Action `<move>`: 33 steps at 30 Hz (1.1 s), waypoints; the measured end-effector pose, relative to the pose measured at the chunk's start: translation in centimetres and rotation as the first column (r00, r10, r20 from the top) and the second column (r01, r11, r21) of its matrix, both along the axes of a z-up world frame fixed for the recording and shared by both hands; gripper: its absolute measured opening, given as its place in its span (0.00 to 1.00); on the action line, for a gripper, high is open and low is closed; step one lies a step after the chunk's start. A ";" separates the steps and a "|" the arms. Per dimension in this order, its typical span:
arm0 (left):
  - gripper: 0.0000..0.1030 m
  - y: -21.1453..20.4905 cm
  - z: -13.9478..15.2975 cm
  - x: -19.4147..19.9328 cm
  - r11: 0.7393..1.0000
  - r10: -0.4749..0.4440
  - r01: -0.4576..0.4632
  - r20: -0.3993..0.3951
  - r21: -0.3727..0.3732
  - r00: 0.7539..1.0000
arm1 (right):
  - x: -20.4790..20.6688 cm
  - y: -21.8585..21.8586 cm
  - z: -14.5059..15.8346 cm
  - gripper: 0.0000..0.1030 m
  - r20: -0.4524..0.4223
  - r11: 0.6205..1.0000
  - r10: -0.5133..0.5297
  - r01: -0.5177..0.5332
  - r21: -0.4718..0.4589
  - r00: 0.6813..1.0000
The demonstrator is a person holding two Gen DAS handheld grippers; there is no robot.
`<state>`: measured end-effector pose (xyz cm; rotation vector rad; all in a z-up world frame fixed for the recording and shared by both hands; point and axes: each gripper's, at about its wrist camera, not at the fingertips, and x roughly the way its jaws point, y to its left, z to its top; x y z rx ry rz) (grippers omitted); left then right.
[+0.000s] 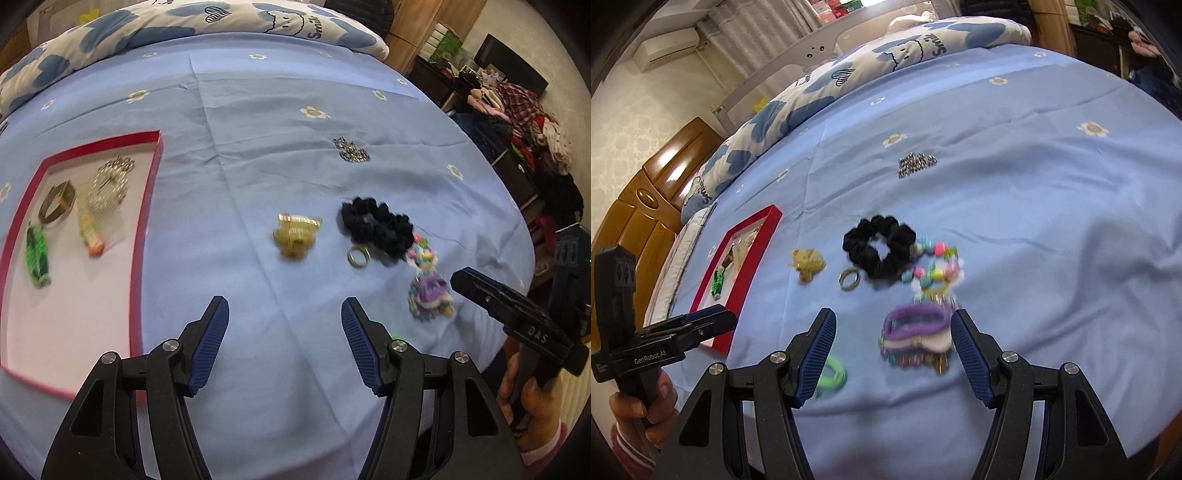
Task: Organize jewelry
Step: 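Grasp the yellow hair clip with the left tool while the right tool grasps the black scrunchie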
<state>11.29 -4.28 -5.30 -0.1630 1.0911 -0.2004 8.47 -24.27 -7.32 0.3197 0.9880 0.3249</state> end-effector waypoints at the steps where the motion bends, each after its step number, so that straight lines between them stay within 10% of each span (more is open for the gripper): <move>1: 0.61 -0.2 -0.3 0.8 1.000 -0.002 0.002 -0.007 0.000 1.000 | 0.5 0.2 0.0 0.65 0.004 1.000 0.006 -0.006 -0.004 1.000; 17: 0.61 -2.4 -4.3 7.8 0.999 -0.026 0.028 -0.058 0.041 0.998 | 8.0 2.7 -1.7 0.48 -0.013 0.986 0.125 -0.126 -0.106 0.992; 21: 0.37 -2.6 -4.7 8.6 0.998 -0.047 0.049 -0.062 0.037 0.997 | 8.9 3.5 -3.0 0.38 -0.054 0.978 0.154 -0.160 -0.132 0.987; 24: 0.37 -2.8 -4.7 8.5 0.997 -0.061 0.063 -0.049 0.048 0.997 | 9.1 3.6 -3.4 0.19 -0.066 0.977 0.159 -0.166 -0.133 0.985; 33: 0.37 -1.1 -3.0 6.2 0.999 -0.042 0.042 -0.011 0.017 0.999 | 8.2 3.6 -1.8 0.13 -0.030 0.987 0.145 -0.146 -0.069 0.989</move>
